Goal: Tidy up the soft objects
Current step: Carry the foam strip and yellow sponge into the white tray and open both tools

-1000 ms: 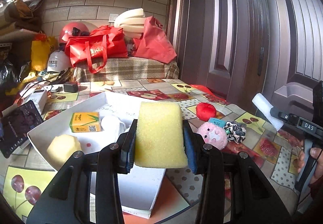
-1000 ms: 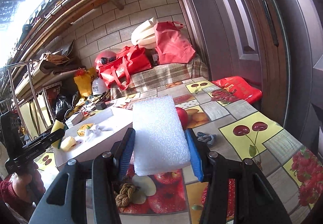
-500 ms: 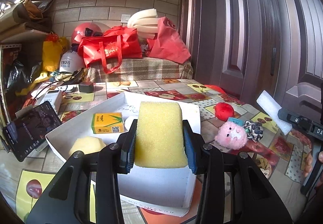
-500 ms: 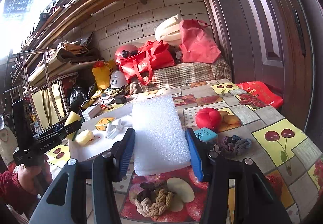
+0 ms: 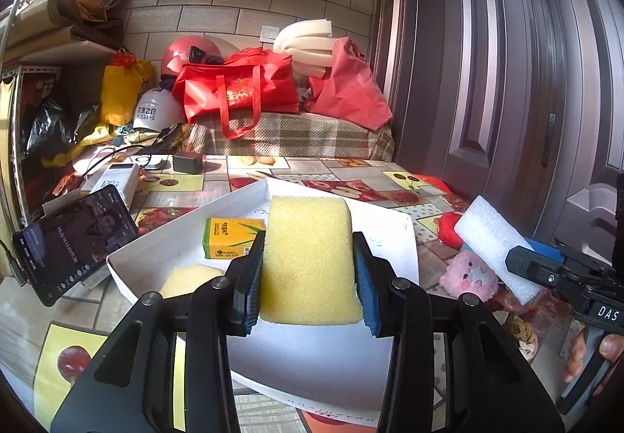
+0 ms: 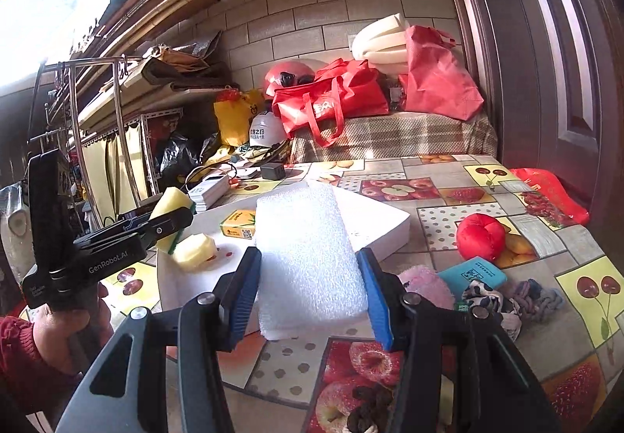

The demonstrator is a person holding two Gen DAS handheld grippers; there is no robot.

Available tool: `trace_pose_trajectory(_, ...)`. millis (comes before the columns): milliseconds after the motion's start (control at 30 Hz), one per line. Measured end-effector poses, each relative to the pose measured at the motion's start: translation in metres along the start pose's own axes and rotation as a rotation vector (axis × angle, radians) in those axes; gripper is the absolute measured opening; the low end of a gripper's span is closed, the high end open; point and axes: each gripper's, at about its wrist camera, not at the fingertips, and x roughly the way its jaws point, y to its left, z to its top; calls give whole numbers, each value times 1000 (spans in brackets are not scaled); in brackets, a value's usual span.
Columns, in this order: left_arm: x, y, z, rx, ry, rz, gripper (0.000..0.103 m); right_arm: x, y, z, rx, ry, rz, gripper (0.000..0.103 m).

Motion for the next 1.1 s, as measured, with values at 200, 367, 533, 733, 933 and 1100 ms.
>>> trace_pose_trajectory(200,13,9,5,2,-2,57,40,38,15,1,1,41,31,50)
trace_pose_trajectory(367,32,16,10,10,6,91,40,61,27,7,-21,36,15,50)
trace_pose_trajectory(533,45,27,14,-19,15,109,40,86,20,15,30,59,2,50)
trace_pose_trajectory(733,61,36,19,-45,23,130,40,111,17,25,25,70,-39,50)
trace_pose_trajectory(933,66,39,22,-52,13,143,40,130,-1,32,59,95,-78,50)
trace_pose_trajectory(1100,72,34,23,-20,16,152,40,147,-6,37,36,123,-107,51)
